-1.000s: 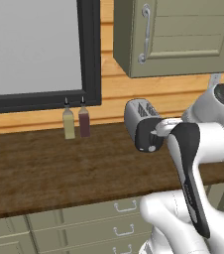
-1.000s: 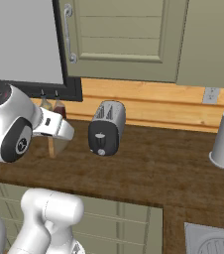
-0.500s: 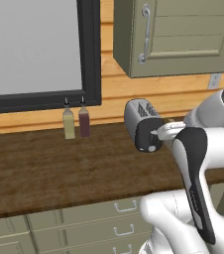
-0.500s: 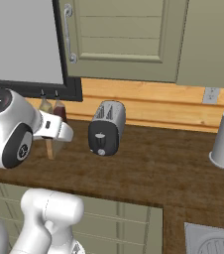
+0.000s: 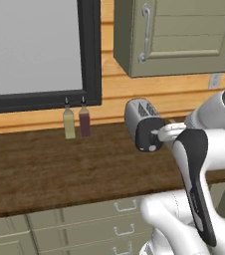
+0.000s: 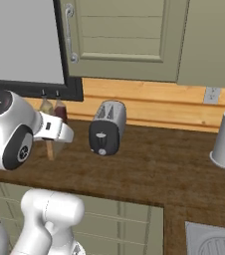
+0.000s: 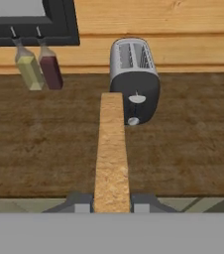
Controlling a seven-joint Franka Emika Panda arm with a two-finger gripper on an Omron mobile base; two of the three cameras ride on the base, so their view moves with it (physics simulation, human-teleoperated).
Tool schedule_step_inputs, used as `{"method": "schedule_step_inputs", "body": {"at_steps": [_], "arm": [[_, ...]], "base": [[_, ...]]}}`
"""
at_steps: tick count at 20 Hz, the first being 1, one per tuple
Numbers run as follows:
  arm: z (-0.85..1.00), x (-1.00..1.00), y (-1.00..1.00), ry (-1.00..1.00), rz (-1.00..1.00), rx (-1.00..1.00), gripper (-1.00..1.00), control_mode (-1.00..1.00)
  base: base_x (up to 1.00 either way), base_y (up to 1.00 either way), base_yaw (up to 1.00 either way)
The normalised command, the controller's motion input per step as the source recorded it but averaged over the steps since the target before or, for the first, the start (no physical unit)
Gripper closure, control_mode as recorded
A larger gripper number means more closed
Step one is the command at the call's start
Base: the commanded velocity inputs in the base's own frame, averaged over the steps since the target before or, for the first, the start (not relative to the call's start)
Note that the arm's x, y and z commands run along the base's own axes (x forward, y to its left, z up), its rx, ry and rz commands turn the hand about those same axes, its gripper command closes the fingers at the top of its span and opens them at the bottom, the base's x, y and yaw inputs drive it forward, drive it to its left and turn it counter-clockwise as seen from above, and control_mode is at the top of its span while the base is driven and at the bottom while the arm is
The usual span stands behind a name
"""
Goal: Start the toaster. Once the lever pops up, take the bread to the plate on the dining counter.
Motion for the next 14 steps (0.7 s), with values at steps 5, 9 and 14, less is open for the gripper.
{"method": "schedule_step_inputs", "body": {"at_steps": [5, 9, 14], "arm": [[0.00, 0.00, 0.00, 0.00, 0.00, 0.00, 1.00, 1.00], [0.00, 0.00, 0.00, 0.00, 0.00, 0.00, 1.00, 1.00], [0.00, 0.00, 0.00, 0.00, 0.00, 0.00, 1.00, 1.00]], "base": [[-0.63, 0.82, 0.16], [-0.18, 1.00, 0.64], [-0.21, 0.92, 0.81]]}}
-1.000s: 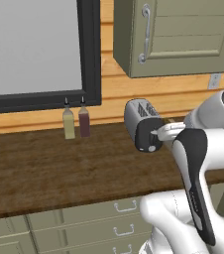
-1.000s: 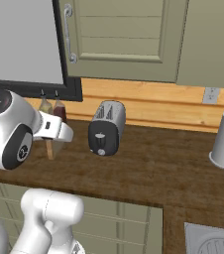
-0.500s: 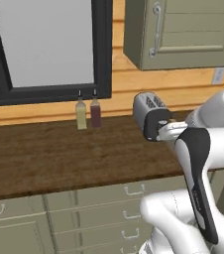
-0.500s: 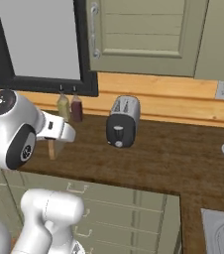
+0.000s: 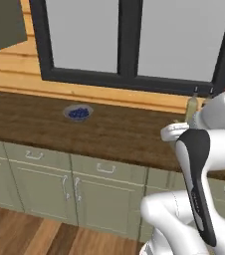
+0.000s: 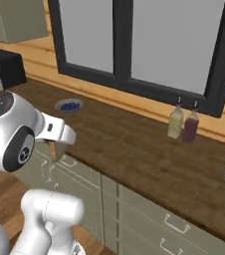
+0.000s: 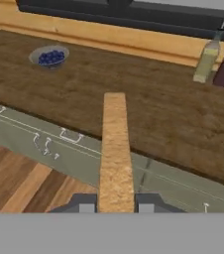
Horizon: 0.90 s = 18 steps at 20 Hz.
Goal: Start the toaster. Once the lever pops up, take the bread to the plate on the dining counter.
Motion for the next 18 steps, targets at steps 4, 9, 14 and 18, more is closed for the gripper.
{"method": "schedule_step_inputs", "body": {"at_steps": [4, 9, 14, 18], "arm": [[0.00, 0.00, 0.00, 0.00, 0.00, 0.00, 1.00, 1.00], [0.00, 0.00, 0.00, 0.00, 0.00, 0.00, 1.00, 1.00], [0.00, 0.00, 0.00, 0.00, 0.00, 0.00, 1.00, 1.00], [0.00, 0.00, 0.00, 0.00, 0.00, 0.00, 1.00, 1.00]], "base": [[-0.02, 0.76, 0.80], [-0.01, 0.51, 0.87], [0.00, 0.30, 0.94], [-0.05, 0.10, 1.00]]}}
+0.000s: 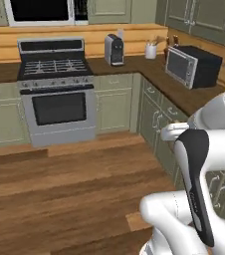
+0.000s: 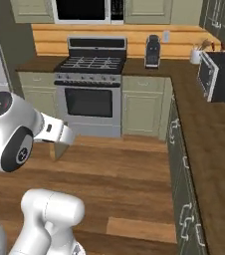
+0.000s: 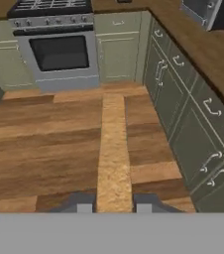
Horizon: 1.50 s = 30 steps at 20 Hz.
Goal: Start the toaster. Once the lever pops up, take the bread to the plate on the dining counter.
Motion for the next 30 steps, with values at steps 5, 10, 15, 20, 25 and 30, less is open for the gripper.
{"method": "schedule_step_inputs", "body": {"at_steps": [5, 10, 15, 20, 25, 30], "arm": [[0.00, 0.00, 0.00, 0.00, 0.00, 0.00, 1.00, 1.00], [0.00, 0.00, 0.00, 0.00, 0.00, 0.00, 1.00, 1.00], [0.00, 0.00, 0.00, 0.00, 0.00, 0.00, 1.00, 1.00], [0.00, 0.00, 0.00, 0.00, 0.00, 0.00, 1.00, 1.00], [0.00, 0.00, 0.00, 0.00, 0.00, 0.00, 1.00, 1.00], [0.00, 0.00, 0.00, 0.00, 0.00, 0.00, 1.00, 1.00]], "base": [[-0.06, 0.04, 1.00], [-0.01, 0.01, 1.00], [0.00, 0.00, 1.00], [0.06, 0.00, 0.97], [0.49, 0.11, 0.72], [0.98, 0.66, 0.24]]}}
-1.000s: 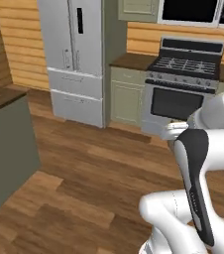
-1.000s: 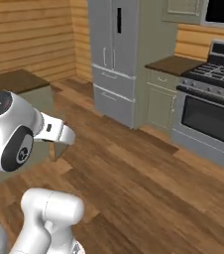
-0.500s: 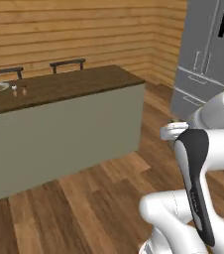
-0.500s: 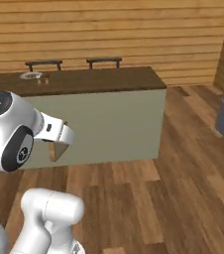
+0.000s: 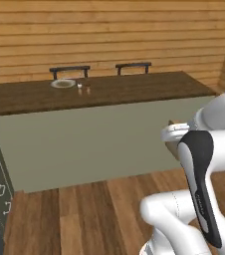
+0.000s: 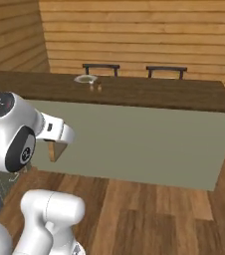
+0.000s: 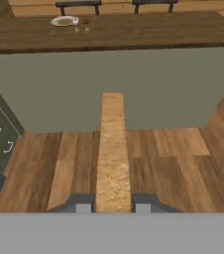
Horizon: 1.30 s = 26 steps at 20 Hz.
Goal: Start the toaster. Once the lever pops up, take the bread to the plate on the dining counter.
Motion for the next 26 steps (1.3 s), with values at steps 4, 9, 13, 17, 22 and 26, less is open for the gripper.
{"method": "schedule_step_inputs", "body": {"at_steps": [4, 9, 13, 17, 22, 26], "arm": [[0.00, 0.00, 0.00, 0.00, 0.00, 0.00, 1.00, 1.00], [0.00, 0.00, 0.00, 0.00, 0.00, 0.00, 1.00, 1.00], [0.00, 0.00, 0.00, 0.00, 0.00, 0.00, 1.00, 1.00], [0.00, 0.00, 0.00, 0.00, 0.00, 0.00, 1.00, 1.00], [0.00, 0.00, 0.00, 0.00, 0.00, 0.00, 1.00, 1.00], [0.00, 0.00, 0.00, 0.00, 0.00, 0.00, 1.00, 1.00]], "base": [[1.00, 0.88, 0.06], [1.00, 0.88, 0.00], [0.90, 0.52, -0.07], [0.84, 0.37, -0.08], [0.74, 0.30, -0.05], [0.63, 0.17, 0.00]]}}
